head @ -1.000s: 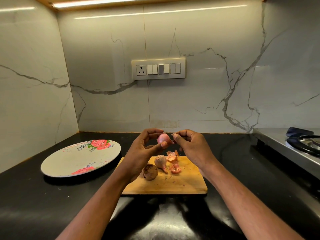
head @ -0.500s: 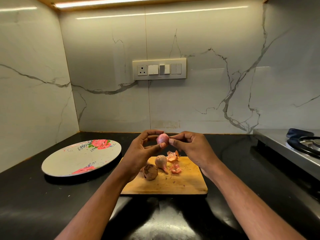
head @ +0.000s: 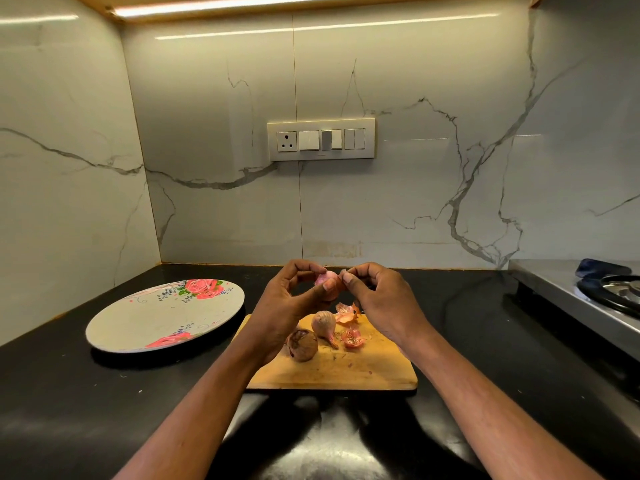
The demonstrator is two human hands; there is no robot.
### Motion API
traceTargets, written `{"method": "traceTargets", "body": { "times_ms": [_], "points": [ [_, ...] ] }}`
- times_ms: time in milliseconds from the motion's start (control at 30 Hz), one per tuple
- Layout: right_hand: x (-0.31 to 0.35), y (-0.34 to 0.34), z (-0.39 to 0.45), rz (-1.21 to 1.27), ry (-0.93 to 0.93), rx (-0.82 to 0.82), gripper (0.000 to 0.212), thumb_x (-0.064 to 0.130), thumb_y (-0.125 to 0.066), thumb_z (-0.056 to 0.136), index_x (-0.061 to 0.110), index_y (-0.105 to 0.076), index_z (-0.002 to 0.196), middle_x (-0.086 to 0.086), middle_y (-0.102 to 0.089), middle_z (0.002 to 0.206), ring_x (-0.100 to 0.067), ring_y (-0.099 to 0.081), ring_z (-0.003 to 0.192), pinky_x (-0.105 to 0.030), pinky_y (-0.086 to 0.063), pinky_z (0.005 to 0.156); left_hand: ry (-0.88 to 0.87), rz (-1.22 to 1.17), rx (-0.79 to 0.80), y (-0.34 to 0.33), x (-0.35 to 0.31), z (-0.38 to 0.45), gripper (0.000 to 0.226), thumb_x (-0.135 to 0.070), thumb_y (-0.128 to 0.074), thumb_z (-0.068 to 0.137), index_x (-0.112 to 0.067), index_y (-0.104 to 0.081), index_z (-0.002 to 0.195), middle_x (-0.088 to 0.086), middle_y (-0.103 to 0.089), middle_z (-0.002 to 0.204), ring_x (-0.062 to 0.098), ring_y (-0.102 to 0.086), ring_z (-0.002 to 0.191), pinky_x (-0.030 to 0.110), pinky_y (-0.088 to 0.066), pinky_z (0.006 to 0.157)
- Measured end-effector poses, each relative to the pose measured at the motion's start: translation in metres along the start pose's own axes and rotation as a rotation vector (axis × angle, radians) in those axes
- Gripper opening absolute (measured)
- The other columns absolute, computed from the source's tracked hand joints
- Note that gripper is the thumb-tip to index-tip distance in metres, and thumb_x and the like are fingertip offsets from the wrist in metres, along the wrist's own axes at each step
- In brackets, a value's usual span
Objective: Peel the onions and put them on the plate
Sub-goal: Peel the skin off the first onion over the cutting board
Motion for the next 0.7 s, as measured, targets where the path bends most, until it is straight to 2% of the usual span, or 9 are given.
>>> {"method": "traceTargets", "body": {
  "times_ms": [167,267,367,533,700],
  "points": [
    [0.002,0.001,-0.001,0.129,-0.039,-0.019,0.015,0.031,-0.064,0.096,0.02,-0.071,0.104,0.004,-0.071,0.09,-0.003,-0.061,0.073,-0.013,-0.046,0.062,0.02,0.04,0.0,0.001,0.002,0.001,0.054,-0.033,-0.077,0.072,-0.021,-0.059,0.122,0.004,-0.064,0.124,0.016,-0.07,0.106,0.031,-0.058,0.089],
    [0.006,0.005,-0.002,0.198,-0.02,0.041,0.015,0.031,-0.07,0.091,0.024,-0.073,0.105,0.007,-0.074,0.096,-0.005,-0.067,0.089,-0.014,-0.052,0.071,0.043,0.01,0.002,0.002,0.003,0.001,0.059,-0.037,-0.077,0.07,-0.021,-0.061,0.124,0.006,-0.066,0.124,0.018,-0.069,0.11,0.039,-0.055,0.098],
    [0.005,0.007,-0.003,0.233,-0.023,0.047,0.015,0.03,-0.075,0.087,0.024,-0.077,0.101,0.008,-0.076,0.093,-0.005,-0.068,0.094,-0.018,-0.052,0.076,0.041,0.001,0.014,0.002,0.001,0.0,0.054,-0.032,-0.075,0.073,-0.021,-0.061,0.124,0.005,-0.067,0.124,0.018,-0.071,0.107,0.036,-0.057,0.094],
    [0.003,0.009,-0.001,0.133,0.015,-0.029,0.015,0.028,-0.072,0.09,0.019,-0.076,0.101,0.006,-0.075,0.091,-0.005,-0.067,0.087,-0.01,-0.048,0.067,0.045,-0.017,0.021,0.0,0.0,-0.001,0.052,-0.028,-0.074,0.074,-0.02,-0.062,0.124,0.003,-0.069,0.122,0.02,-0.072,0.104,0.034,-0.058,0.091],
    [0.002,0.002,0.0,0.021,0.044,-0.045,0.022,0.032,-0.065,0.096,0.018,-0.073,0.111,0.006,-0.074,0.1,-0.006,-0.067,0.095,-0.013,-0.053,0.075,0.043,-0.043,-0.02,0.001,0.002,0.0,0.049,-0.029,-0.075,0.074,-0.017,-0.062,0.121,0.007,-0.07,0.118,0.023,-0.072,0.103,0.039,-0.057,0.092]
  ]
}}
Point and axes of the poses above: each hand's wrist, its own z-axis towards the middle knuckle, its own y-axis out of the back of the hand, x = y × z, the point moved 2 cm from there along z, towards the middle knuckle
